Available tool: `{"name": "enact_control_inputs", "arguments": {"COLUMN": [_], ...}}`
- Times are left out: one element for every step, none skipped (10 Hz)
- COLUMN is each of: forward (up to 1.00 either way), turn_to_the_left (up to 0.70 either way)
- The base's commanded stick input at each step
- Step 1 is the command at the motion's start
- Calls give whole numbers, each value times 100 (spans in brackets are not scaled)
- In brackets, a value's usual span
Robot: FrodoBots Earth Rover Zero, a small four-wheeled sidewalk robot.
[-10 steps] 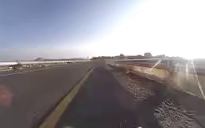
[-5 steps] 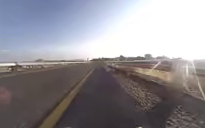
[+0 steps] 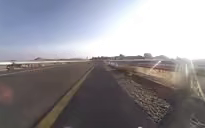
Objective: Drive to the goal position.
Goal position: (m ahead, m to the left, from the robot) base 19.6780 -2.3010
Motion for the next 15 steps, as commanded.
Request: {"name": "enact_control_inputs", "arguments": {"forward": [50,50,50,50,50,50,50,50,50,50,50,50,50,50,50], "turn_to_the_left": [0,0,0,0,0,0,0,0,0,0,0,0,0,0,0]}}
